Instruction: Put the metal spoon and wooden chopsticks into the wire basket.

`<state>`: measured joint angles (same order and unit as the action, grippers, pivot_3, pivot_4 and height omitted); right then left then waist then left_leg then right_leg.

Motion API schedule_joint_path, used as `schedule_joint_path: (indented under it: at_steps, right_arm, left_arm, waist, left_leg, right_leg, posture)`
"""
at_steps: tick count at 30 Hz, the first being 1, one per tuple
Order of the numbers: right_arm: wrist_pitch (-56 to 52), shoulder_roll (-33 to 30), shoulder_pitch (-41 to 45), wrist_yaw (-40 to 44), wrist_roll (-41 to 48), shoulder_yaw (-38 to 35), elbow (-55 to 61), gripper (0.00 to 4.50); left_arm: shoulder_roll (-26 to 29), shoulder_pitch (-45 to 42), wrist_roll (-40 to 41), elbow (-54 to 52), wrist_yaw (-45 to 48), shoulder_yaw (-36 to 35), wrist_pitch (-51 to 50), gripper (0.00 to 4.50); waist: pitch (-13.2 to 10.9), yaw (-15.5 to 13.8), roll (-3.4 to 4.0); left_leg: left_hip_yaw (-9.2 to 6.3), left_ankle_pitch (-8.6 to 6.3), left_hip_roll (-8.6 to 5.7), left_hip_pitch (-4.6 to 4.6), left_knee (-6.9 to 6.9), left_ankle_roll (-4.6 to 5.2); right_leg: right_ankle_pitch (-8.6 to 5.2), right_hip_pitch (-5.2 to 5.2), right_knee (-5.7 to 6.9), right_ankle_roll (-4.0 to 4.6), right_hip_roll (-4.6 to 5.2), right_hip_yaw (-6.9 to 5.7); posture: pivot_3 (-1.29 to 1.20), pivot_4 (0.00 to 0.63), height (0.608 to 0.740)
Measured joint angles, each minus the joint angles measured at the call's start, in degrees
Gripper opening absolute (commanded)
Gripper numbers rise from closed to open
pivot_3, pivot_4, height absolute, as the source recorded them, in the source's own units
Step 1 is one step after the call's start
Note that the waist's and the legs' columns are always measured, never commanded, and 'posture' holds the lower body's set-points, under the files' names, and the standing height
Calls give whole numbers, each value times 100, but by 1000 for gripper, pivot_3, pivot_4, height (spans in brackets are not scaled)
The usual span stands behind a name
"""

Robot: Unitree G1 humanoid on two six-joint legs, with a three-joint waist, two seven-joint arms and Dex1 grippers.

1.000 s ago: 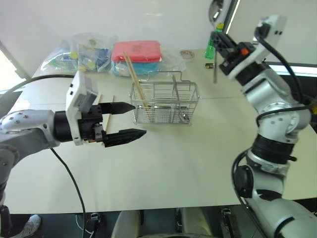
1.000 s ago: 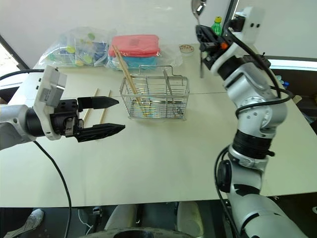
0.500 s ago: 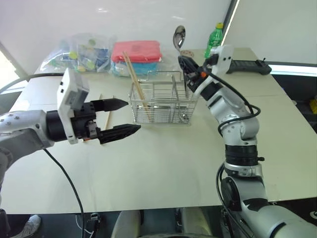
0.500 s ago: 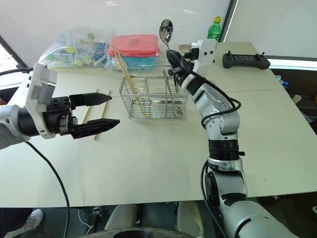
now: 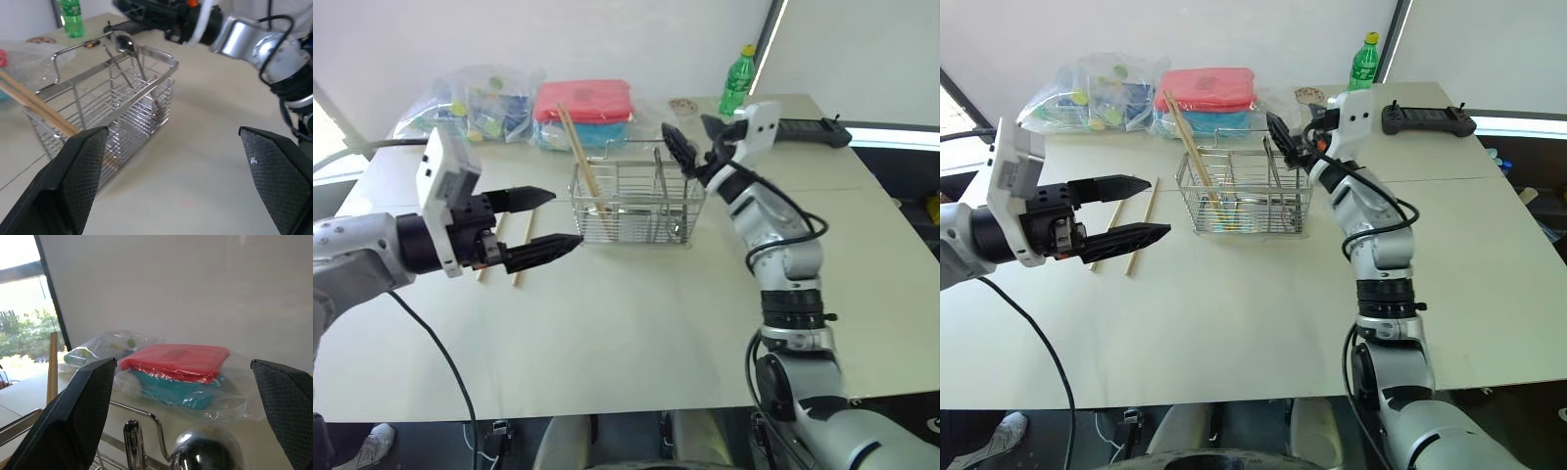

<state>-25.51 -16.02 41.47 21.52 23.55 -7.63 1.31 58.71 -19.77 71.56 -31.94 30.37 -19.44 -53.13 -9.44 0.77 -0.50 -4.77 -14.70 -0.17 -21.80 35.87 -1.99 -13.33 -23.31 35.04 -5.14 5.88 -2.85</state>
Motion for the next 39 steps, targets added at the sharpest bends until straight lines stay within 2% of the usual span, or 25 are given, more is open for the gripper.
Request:
schedule_joint_path:
  at_steps: [3,5,8,11,14,18,22,27,33,39]
  right_arm:
    - [-636,-630,275,210,219,-70,316,4478]
    - [-1219,-1370,637,585,460,-72,514,4478]
    - [-2124,-2455,969,1282,914,-110,872,4478]
    - [-2891,-3177,781,1922,1314,-21,1194,4478]
    - [-3419,-3545,302,2365,1756,30,1587,4478]
    - [-3686,-3724,-154,2554,2096,-14,2158,4478]
    - [-3814,-3710,-479,2359,2252,-186,2464,4478]
    - [-4017,-3573,-651,1907,2444,-442,2607,4478]
    - [-4154,-3326,-705,1391,2665,-652,2671,4478]
    - [-4290,-3142,-748,903,2875,-854,2745,4478]
  left_arm:
    - [-40,49,-208,190,-199,-60,3,4500]
    - [-37,124,-484,411,-374,-86,0,4500]
    - [-15,168,-1048,958,-771,-117,-71,4500]
    - [0,149,-1595,1636,-1135,-20,-370,4500]
    - [-108,-33,-2112,2256,-1312,391,-561,4500]
    - [-455,-517,-2731,3122,-1292,940,-623,4500]
    - [-939,-1209,-3367,4041,-1041,1464,-393,4500]
    - [-1597,-2355,-4288,5869,-668,2043,160,4500]
    - [-2075,-3959,-5250,8167,-343,2293,809,4500]
    - [-2415,-4841,-5857,9767,-201,2269,1375,4500]
  waist:
    - [-4,3,4]
    - [-13,0,18]
    - [-7,-6,-4]
    - [-7,-8,-34]
    - [-13,-14,-38]
    - [-23,-30,-58]
    - [-23,-53,-69]
    - [-24,-116,-78]
    - [-27,-143,-84]
    - [-28,-135,-90]
  left_leg:
    - [1,0,0,0,0,0]
    - [4,0,0,0,-2,0]
    - [2,-1,1,12,-29,1]
    - [3,-1,2,28,-43,2]
    - [8,-2,1,26,-43,1]
    - [7,-1,1,22,-42,-1]
    - [8,0,0,20,-35,-4]
    - [9,0,0,16,-32,-5]
    - [10,0,-1,5,-31,-5]
    - [9,0,-1,-2,-31,-5]
  right_leg:
    - [-1,-1,1,1,0,0]
    - [-1,-4,0,1,0,1]
    - [-7,-2,-5,6,-1,-1]
    - [-18,8,-6,7,1,-1]
    - [-18,6,-8,6,4,0]
    - [-16,4,-7,5,3,-1]
    - [-14,7,-10,1,4,-1]
    - [-3,2,-7,-15,3,-2]
    - [-2,-3,-9,-22,5,-4]
    - [-3,-8,-7,-29,5,-7]
  posture:
    - [0,150,708]
    - [0,150,708]
    - [0,150,708]
    - [0,150,708]
    - [0,150,708]
    - [0,150,708]
    - [0,150,708]
    - [0,150,708]
    - [0,150,708]
    - [0,150,708]
